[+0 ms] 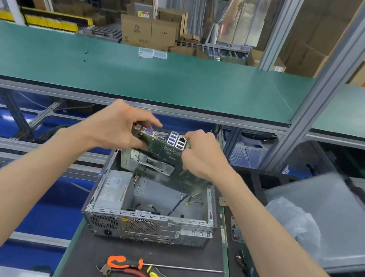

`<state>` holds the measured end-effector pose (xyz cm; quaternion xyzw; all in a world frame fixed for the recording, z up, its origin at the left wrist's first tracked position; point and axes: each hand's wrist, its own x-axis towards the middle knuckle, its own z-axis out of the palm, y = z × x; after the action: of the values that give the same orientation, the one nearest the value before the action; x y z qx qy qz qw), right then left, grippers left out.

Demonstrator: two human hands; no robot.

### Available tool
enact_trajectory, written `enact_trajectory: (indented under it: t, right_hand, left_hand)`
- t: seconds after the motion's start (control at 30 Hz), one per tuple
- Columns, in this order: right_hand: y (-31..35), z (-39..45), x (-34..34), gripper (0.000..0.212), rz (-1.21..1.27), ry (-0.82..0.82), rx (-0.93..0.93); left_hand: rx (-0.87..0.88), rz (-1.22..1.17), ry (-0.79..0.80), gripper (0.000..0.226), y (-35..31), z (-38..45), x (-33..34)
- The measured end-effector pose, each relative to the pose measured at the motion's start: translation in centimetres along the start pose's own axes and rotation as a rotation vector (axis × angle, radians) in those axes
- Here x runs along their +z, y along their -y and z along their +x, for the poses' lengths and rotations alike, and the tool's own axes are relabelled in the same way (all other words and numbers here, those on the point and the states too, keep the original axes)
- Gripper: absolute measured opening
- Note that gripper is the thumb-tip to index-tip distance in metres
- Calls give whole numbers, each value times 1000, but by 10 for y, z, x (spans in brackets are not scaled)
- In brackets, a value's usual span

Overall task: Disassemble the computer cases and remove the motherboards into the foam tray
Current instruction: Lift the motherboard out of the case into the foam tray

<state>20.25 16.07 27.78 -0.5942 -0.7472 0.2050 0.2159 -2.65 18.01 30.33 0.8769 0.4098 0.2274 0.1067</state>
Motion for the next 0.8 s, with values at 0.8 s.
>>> enact_trajectory:
  t: [0.8]
  right_hand:
    - [-73, -48, -139, 65, 7, -159, 295]
  left_hand:
    - [-115, -667, -109, 26, -65, 103, 99]
